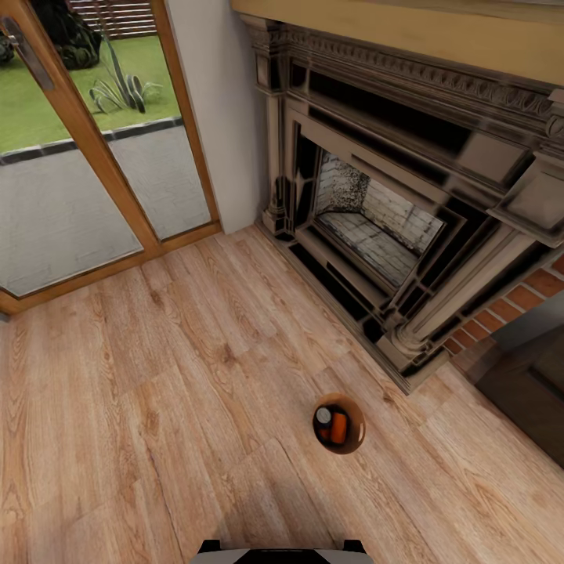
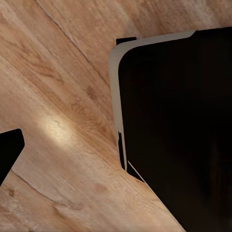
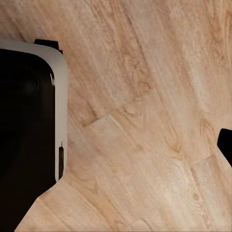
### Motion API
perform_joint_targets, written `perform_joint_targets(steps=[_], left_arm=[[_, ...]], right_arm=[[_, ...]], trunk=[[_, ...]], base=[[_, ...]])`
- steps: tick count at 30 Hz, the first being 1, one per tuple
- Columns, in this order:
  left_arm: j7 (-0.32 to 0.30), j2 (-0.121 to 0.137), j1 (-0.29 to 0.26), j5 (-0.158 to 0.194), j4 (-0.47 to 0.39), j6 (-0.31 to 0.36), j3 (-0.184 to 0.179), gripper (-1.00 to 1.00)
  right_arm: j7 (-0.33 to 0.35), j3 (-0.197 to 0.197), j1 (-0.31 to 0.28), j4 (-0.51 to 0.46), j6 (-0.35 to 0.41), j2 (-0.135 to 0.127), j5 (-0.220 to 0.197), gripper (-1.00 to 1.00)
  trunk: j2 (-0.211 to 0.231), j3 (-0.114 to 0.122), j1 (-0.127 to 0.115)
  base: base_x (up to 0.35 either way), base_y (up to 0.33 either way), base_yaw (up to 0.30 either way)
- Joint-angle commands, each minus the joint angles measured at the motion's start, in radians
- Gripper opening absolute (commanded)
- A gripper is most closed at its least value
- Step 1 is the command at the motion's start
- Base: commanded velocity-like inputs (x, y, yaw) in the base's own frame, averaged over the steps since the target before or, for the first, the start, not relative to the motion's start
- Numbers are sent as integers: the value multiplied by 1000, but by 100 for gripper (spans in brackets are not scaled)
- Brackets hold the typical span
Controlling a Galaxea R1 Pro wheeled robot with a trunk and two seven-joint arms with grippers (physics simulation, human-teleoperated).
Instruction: Put the three can of soda from the living room inside the tash can in the kitchen.
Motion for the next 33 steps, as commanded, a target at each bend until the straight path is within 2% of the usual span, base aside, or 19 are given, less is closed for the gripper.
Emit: perform_joint_targets(steps=[1, 33], left_arm=[[0, 0, 0, 0, 0, 0, 0, 100], [0, -1, 0, 0, 0, 0, 0, 100]], right_arm=[[0, 0, 0, 0, 0, 1, 0, 100], [0, 0, 2, 0, 0, 5, 0, 100]], trunk=[[0, 0, 0], [0, 0, 0]], base=[[0, 0, 0], [0, 0, 0]])
